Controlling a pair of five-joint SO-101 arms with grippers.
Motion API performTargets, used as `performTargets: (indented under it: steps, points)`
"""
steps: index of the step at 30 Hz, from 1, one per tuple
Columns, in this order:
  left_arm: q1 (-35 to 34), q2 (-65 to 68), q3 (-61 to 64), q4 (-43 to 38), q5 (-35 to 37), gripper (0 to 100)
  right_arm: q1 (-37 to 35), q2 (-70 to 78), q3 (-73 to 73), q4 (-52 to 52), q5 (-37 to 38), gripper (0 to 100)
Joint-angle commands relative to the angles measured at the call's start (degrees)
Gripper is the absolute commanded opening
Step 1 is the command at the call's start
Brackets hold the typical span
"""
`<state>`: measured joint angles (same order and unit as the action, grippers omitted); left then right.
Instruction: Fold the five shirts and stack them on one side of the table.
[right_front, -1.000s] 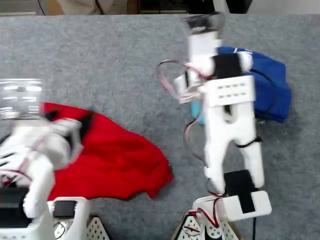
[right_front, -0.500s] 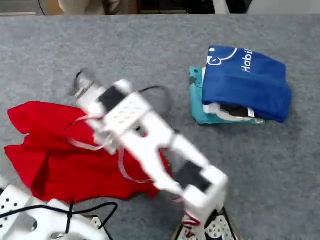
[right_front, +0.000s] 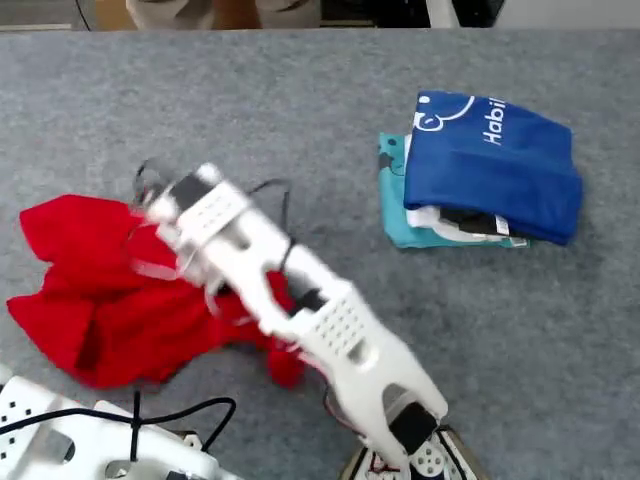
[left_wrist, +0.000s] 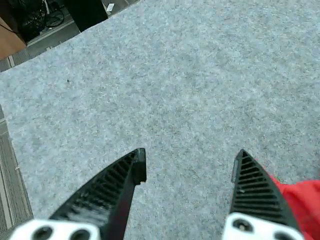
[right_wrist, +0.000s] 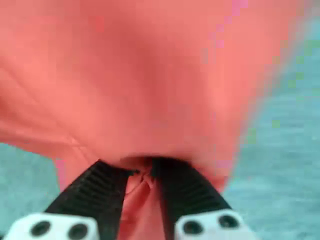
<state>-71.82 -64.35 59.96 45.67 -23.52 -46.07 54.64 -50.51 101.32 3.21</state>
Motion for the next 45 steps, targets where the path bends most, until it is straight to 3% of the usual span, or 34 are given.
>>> performTargets:
  steps: [1, 9, 16, 18, 28, 32, 38, 45]
  points:
    - [-0.5, -0.6, -0.5, 0.2, -0.2, 29, 11.1, -0.4, -8.7, 1.1, 0.7, 0.5]
    - [-0.4, -0.1, 0.2, 0.4, -0.2, 29, 24.7, -0.4, -9.6, 0.7, 8.4, 2.1]
    - [-0.7, -0.6, 3.3, 0.1, -0.3, 29, 23.2, -4.1, -12.0, 1.0, 8.6, 34.6]
    - [-1.8, -0.6, 2.9, 0.0, -0.3, 29, 21.3, -6.8, -12.5, 1.0, 8.4, 32.4]
    - [-2.4, -0.5, 3.3, -0.1, -3.2, 29, 14.7, -21.6, -11.3, 1.1, 8.5, 1.0]
    - [-2.4, -0.6, 3.0, -0.1, -3.3, 29, 8.8, -24.3, -3.2, 1.1, 8.6, 4.9]
    - [-2.6, -0.7, 3.3, 0.4, -4.2, 29, -2.6, -22.5, 10.2, -2.9, 8.4, 21.1]
    - [-5.1, -0.7, 5.4, 0.2, -4.1, 29, -6.9, -13.6, 7.3, -10.4, 8.2, 23.5]
